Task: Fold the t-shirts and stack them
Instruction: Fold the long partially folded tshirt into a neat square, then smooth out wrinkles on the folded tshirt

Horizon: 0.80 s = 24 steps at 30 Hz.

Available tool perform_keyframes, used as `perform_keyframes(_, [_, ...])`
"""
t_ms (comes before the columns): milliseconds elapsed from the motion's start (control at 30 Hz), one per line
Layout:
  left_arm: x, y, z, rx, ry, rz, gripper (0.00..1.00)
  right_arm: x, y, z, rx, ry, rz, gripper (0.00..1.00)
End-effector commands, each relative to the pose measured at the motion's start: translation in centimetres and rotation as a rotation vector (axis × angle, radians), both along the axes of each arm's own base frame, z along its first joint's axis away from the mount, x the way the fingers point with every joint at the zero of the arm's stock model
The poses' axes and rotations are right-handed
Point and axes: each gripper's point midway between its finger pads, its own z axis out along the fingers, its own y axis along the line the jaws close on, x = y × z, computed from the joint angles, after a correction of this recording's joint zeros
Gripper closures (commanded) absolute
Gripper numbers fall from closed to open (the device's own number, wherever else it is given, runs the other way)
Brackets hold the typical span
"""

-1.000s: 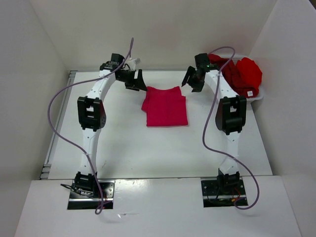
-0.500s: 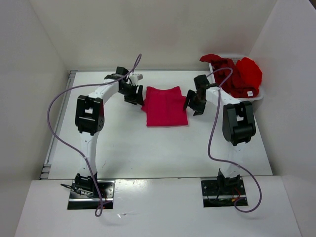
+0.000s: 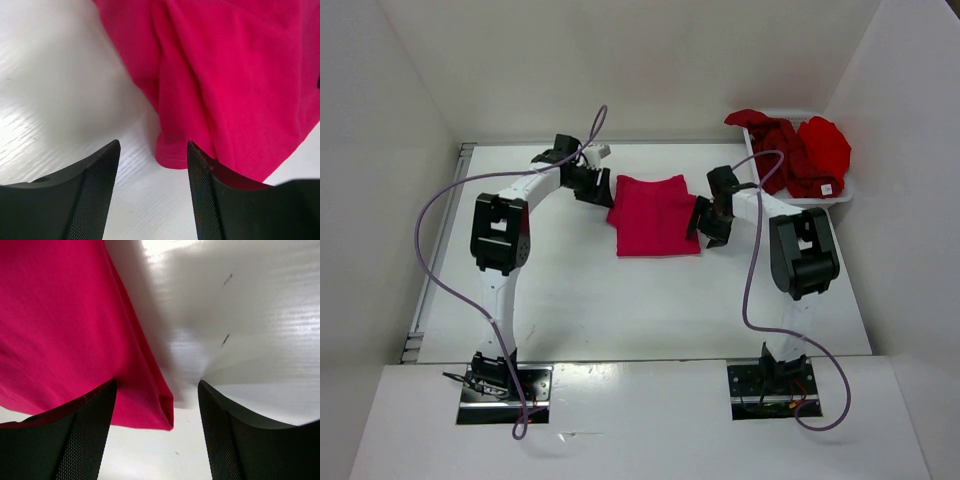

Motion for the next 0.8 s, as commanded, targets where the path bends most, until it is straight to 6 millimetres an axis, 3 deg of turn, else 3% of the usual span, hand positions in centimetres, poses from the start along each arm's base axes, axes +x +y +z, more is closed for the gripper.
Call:
perform_keyframes(0, [-1.1, -0.9, 0.5, -0.041, -0.013, -0.072, 0.36, 0.2, 0.6, 2.0, 0.025, -0.064, -0.002, 0.29])
perform_keyframes(233, [-1.7, -1.9, -0.3, -0.04, -0.005, -0.109, 0.36, -0.5, 0.6, 1.6, 0.031, -0.054, 0.001, 0.29])
perform_keyframes(333, [-2.3, -2.7, -0.2, -0.055, 0.004, -0.139, 0.41, -0.6, 1.0, 1.6, 0.032, -0.054, 0.012, 0.29])
perform_keyframes(467, [-3.9, -3.6, -1.6, -0.063, 0.051, -0.167, 0.55, -1.5, 0.9, 1.1, 0.014, -0.027, 0.017, 0.29])
perform_keyframes(500, [-4.3, -3.7, -2.2, -0.069, 0.074, -0.172, 0.68, -1.7, 1.3, 1.1, 0.015, -0.027, 0.027, 0.29])
perform_keyframes(633, [-5.9, -4.0, -3.3, -0.106, 0.133, -0.201, 0.88, -2.5, 2.0, 0.6, 0.014, -0.013, 0.04, 0.34])
perform_keyframes(667, [-6.0, -4.1, -3.0, -0.116, 0.122, -0.206, 0.96, -2.5, 2.0, 0.6, 0.017, -0.011, 0.032, 0.36])
perform_keyframes(733, [-6.7, -4.5, -2.8, -0.124, 0.132, -0.22, 0.99, -2.5, 2.6, 0.4, 0.029, -0.009, 0.046, 0.42])
perform_keyframes(767, [-6.7, -4.7, -1.5, -0.141, 0.102, -0.237, 1.0, -2.5, 2.6, 0.4, 0.029, -0.009, 0.046, 0.44])
